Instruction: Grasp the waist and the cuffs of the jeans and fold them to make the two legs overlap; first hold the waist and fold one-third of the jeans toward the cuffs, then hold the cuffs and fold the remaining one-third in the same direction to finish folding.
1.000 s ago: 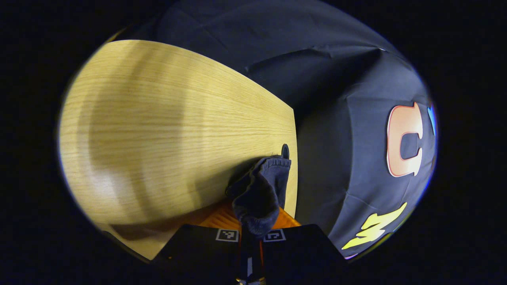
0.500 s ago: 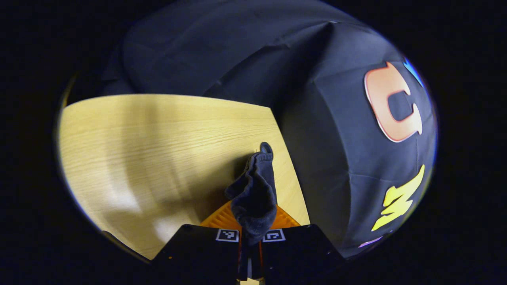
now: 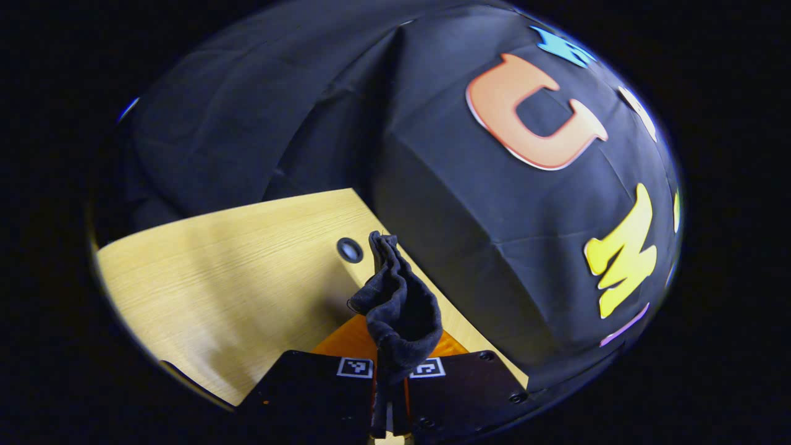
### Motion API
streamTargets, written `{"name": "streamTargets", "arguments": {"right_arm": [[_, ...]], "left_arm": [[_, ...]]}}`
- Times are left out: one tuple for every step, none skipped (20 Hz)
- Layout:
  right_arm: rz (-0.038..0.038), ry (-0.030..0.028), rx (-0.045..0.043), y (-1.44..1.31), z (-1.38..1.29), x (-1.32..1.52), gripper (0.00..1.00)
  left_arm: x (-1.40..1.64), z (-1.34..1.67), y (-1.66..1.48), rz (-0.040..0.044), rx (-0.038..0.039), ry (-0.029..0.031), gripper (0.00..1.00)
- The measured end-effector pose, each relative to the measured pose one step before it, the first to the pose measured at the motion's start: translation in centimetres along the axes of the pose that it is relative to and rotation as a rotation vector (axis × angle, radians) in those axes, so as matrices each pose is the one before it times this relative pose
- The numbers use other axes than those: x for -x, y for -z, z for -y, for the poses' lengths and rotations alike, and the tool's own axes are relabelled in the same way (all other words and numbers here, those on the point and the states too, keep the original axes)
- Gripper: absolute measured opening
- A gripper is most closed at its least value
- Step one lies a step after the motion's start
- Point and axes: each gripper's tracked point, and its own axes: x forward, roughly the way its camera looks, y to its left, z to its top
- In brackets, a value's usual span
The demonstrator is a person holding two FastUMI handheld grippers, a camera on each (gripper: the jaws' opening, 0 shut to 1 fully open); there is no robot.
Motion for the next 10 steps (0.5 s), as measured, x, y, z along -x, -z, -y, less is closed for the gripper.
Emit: {"name": "streamTargets", "arguments": {"right_arm": [[-0.00404,0.00509,0.00411,0.173,0.354,0.042,0.93],[-0.00492,0.00428,0.00390,0.024,0.417,0.058,0.93],[-0.00350,0.00249,0.00341,0.020,0.392,0.076,0.93],[-0.00011,0.00446,0.00293,-0.060,0.274,0.060,0.98],[0.00089,0.00173,0.00055,0.033,0.546,0.061,0.98],[-0.00169,0.00199,0.00187,-0.110,0.317,-0.081,0.98],[-0.00237,0.00555,0.00457,0.136,0.496,-0.116,0.98],[-0.00185,0.00539,0.00305,-0.011,0.487,-0.076,0.93],[-0.00433,0.00687,0.00092,0.177,0.504,-0.078,0.98],[-0.00259,0.00569,-0.00243,-0.084,0.384,-0.049,0.98]], "left_arm": [[0.289,1.302,0.053,0.00728,-0.05121,0.01586,0.13],[0.400,1.819,-0.117,0.00662,-0.04560,0.01988,0.13],[0.444,1.403,-0.201,0.00899,-0.03674,0.01965,0.13],[0.198,1.584,-0.065,0.00403,-0.02518,0.02078,0.12],[0.241,1.370,-0.097,0.00354,-0.02080,0.02044,0.12],[-0.130,1.341,0.034,-0.00081,-0.02444,0.01389,0.12],[-0.043,1.224,0.144,0.00198,-0.02993,0.01520,0.12],[0.306,1.430,-0.028,0.00266,-0.03653,0.01533,0.12],[0.201,1.104,-0.031,0.00293,-0.03708,0.01426,0.12],[0.091,1.244,0.118,0.00341,-0.03090,0.01738,0.12]]}}
